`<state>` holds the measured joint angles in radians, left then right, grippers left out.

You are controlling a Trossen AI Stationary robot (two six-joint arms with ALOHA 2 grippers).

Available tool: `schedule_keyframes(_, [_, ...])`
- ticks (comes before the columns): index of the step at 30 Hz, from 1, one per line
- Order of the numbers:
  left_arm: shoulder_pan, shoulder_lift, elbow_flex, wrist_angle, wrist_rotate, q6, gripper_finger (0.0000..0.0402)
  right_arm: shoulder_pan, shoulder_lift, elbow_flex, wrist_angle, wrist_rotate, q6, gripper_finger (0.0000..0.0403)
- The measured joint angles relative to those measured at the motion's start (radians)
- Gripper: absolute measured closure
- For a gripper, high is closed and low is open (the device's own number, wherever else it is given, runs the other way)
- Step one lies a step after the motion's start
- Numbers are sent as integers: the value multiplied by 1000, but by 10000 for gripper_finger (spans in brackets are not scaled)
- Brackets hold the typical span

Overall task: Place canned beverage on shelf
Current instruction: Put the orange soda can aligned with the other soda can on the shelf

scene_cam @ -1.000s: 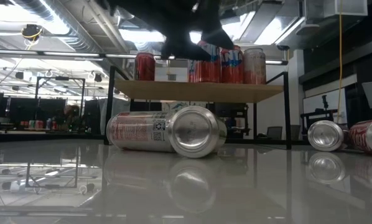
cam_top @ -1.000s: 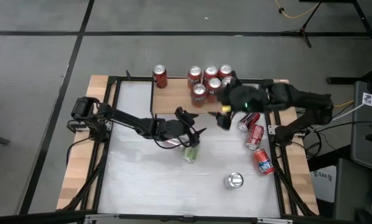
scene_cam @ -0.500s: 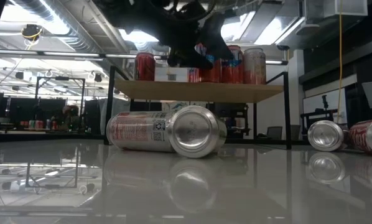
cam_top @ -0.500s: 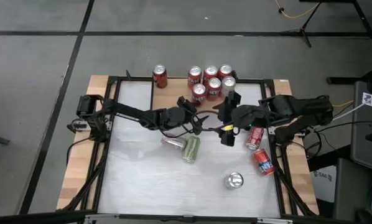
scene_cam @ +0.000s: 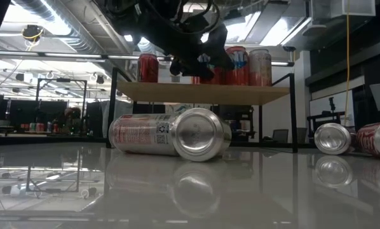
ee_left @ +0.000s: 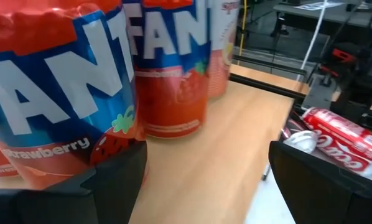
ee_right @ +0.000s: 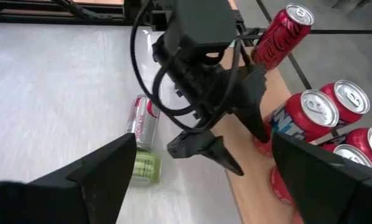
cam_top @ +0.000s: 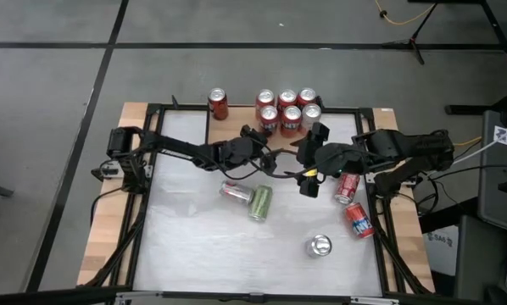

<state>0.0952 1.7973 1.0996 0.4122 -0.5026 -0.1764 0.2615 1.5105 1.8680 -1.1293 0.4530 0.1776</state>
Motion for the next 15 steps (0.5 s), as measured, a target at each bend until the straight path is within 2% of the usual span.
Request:
schedule_keyframes(8, [11, 0, 0, 2, 56, -7, 72, 0, 0, 0, -14, 0, 0, 40])
schedule_keyframes(15, [-47, 0, 0, 2, 87, -25, 72, 0, 0, 0, -32, 0, 0, 40])
